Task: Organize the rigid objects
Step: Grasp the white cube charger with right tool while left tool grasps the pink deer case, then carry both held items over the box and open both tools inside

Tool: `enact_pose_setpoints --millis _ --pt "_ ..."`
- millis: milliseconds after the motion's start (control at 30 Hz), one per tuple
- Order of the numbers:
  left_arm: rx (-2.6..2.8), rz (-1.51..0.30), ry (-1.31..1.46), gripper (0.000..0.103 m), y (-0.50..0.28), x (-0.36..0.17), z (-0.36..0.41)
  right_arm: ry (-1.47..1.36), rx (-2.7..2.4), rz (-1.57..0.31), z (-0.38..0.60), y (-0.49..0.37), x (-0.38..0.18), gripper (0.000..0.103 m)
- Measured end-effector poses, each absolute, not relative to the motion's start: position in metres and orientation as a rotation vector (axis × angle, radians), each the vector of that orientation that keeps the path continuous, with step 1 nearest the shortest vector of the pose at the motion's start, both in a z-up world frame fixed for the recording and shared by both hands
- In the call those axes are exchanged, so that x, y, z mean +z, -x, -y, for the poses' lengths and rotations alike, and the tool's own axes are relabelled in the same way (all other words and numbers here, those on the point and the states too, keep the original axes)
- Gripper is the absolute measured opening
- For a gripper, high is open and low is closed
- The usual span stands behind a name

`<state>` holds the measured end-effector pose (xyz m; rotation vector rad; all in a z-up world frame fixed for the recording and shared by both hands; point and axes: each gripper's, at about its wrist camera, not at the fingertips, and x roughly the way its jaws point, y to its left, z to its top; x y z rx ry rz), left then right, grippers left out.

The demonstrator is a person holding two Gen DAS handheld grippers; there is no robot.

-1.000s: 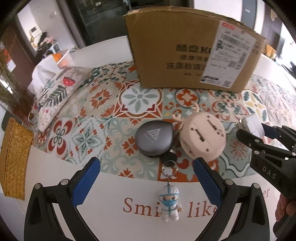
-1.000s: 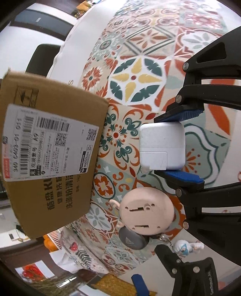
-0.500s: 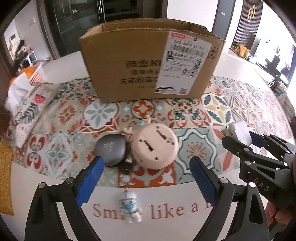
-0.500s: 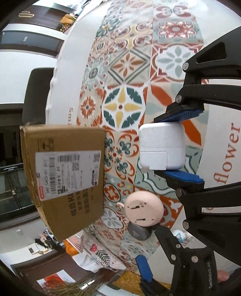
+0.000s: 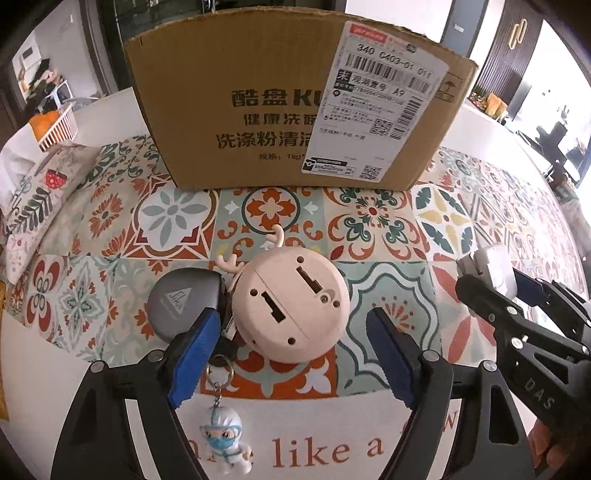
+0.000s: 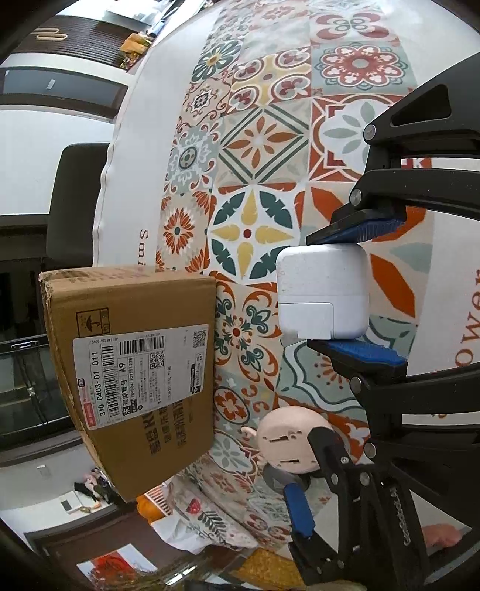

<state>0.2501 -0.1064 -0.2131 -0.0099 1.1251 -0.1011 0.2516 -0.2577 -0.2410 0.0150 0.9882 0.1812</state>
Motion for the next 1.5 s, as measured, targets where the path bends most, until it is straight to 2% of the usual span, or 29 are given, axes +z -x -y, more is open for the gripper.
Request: enact_pose_setpoints --millis 433,567,900,1167,1500 --pt "-0.077 -1.148 -0.013 0.079 -0.271 -0.232 0.112 -0.022 0.178 -1.018 0.259 -0.264 -0.252 0.047" --pt "-0.072 -1.159 -0.027 0.074 -0.277 -0.239 0.112 -0.016 0.177 -1.028 0.258 -0.265 -0.255 0.047" --pt "-0.092 -1.151 -0.023 0.074 -0.272 -0.241 0.112 -0.006 0.170 -1.039 0.255 -0.261 -0.255 0.047" --pt "-0.102 -1.097 -0.046 0.074 -0.249 -0.211 0.109 -0.033 0.152 -1.028 0.258 -0.252 -0.242 0.047" --pt "-0.098 -1.009 -0.056 0.074 -0.242 -0.161 0.101 -0.029 0.128 -0.941 0.249 -0.237 -0.195 0.047"
